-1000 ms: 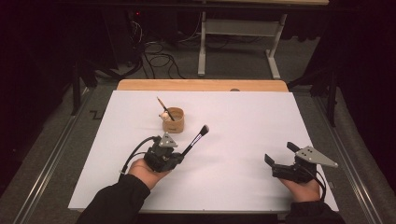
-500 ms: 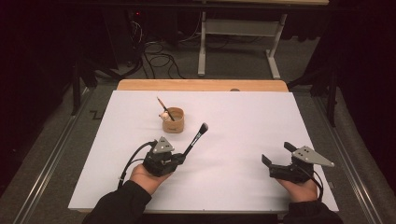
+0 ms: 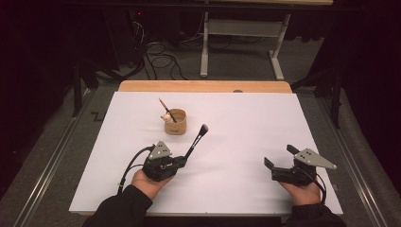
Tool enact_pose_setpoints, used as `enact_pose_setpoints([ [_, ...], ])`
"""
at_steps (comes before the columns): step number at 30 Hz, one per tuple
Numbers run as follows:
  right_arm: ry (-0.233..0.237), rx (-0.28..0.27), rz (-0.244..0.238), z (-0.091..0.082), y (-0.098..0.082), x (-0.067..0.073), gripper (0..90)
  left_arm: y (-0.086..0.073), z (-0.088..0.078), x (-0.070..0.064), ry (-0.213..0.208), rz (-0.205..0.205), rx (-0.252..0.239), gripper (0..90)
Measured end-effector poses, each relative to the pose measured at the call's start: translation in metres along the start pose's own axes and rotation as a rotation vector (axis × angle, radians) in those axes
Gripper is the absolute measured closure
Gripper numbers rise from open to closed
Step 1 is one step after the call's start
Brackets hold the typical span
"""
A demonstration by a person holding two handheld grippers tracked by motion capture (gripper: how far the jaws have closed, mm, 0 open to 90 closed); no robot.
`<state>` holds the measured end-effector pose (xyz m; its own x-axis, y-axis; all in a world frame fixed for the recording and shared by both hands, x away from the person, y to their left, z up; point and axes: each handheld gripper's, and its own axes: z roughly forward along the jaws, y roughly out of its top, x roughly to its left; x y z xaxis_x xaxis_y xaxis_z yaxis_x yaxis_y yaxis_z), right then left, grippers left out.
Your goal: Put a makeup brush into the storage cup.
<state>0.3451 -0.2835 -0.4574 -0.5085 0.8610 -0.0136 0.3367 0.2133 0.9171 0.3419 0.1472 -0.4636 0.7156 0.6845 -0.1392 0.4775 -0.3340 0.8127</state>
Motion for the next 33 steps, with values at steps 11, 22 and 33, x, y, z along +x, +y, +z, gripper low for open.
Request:
enact_pose_setpoints([
  [11,0.005,-0.004,-0.003,-0.0013,-0.0005,0.0,2.7,-0.002,-0.0022,-0.0004,-0.002,-0.003,-0.057,79.2],
  [22,0.004,-0.005,-0.011,-0.0022,-0.0003,0.0004,2.8,-0.0039,-0.004,-0.0013,-0.014,-0.005,-0.114,79.2],
  [33,0.012,-0.012,-0.022,-0.0024,0.0008,0.0019,2.8,-0.0051,-0.0065,-0.0022,-0.01,-0.01,-0.184,79.2],
])
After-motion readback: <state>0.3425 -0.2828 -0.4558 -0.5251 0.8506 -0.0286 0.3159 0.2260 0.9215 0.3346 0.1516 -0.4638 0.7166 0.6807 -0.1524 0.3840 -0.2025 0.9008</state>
